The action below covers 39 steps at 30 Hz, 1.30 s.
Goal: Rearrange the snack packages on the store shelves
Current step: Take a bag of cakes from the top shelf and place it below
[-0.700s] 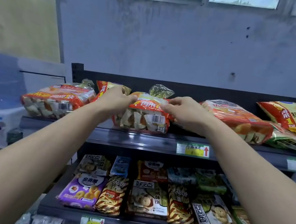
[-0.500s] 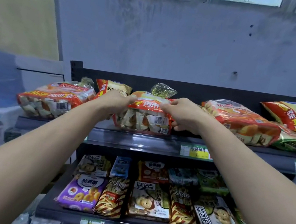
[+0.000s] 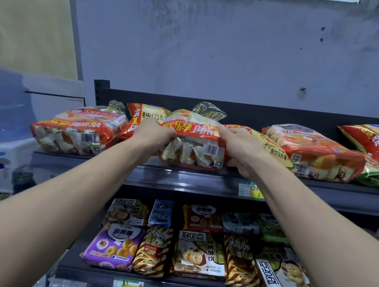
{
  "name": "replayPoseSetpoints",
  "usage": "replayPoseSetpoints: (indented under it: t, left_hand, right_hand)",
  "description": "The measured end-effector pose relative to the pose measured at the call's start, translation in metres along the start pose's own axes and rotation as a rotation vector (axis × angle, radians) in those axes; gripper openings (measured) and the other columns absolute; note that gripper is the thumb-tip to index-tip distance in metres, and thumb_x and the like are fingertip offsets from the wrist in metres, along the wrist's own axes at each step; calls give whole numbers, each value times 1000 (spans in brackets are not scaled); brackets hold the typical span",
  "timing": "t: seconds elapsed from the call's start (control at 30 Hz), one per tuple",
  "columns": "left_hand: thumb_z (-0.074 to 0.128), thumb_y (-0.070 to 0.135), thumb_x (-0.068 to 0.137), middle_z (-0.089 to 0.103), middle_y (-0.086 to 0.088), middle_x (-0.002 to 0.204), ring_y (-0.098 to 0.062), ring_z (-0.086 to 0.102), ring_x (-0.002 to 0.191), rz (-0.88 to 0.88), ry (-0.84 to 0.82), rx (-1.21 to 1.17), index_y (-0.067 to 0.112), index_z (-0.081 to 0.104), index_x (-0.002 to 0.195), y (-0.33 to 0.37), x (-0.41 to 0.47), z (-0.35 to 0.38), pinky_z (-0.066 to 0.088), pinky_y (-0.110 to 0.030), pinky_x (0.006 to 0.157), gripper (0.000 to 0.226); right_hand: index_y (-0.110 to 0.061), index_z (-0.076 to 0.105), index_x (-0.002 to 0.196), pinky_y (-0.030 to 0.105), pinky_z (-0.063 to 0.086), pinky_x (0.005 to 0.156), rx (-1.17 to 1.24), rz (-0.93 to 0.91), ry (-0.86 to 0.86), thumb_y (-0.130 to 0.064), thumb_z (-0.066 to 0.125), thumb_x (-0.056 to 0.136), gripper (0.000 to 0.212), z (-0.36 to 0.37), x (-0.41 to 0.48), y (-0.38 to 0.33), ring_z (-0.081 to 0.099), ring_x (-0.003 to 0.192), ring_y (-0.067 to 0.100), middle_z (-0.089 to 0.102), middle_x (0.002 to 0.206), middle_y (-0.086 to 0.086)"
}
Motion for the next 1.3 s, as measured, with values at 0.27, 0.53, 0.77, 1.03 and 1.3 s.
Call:
replayPoseSetpoints:
  t: [0.27, 0.53, 0.77, 1.03, 1.3]
  left_hand:
    - [60, 43, 86, 60, -5, 96, -19, 62, 87, 54, 142, -136, 16, 45, 86, 2, -14, -17, 57, -43, 81, 31]
    - [65, 25, 87, 57, -3, 97, -14, 61, 84, 92, 120, -262, 12, 40, 110, 3, -30, -35, 54, -29, 63, 37]
    - [65, 22, 85, 66, -5, 101, -19, 66, 91, 61, -147, -181, 14, 54, 107, 10, -67, -20, 57, -36, 74, 26]
    - [72, 11, 76, 62, -6, 107, -24, 66, 96, 94, -412, -24, 22, 40, 119, 13, -114, 41, 54, -46, 86, 55]
    - [77, 8, 72, 62, -4, 107, -19, 64, 96, 75, -599, 111, 23, 37, 115, -19, -155, 121, 53, -35, 73, 61]
  right_hand:
    - [-8, 55, 113, 27, 49, 58, 141, -53, 256, -17, 61, 92, 24, -3, -5, 4, 62, 94, 24, 61, 113, 11]
    - [0, 41, 134, 35, 56, 74, 379, -9, 49, 5, 67, 81, 59, 1, -23, -1, 64, 80, 21, 61, 94, 9]
    - [0, 51, 117, 31, 56, 70, 428, -59, -29, 8, 62, 82, 37, -26, -60, 2, 65, 82, 19, 64, 109, 13]
    - [-17, 62, 104, 37, 54, 79, 339, 14, -35, 16, 56, 75, 45, -89, -100, 61, 65, 101, 26, 70, 104, 7]
    - [-17, 57, 117, 37, 53, 79, 191, 81, -11, 20, 54, 74, 57, -149, -146, 115, 63, 100, 22, 61, 118, 1]
Point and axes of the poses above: each hand's wrist, its own x-axis towards the middle knuckle, its own z-axis out of the palm, y = z × x, the point moved 5 cm from there along x, towards the middle knuckle
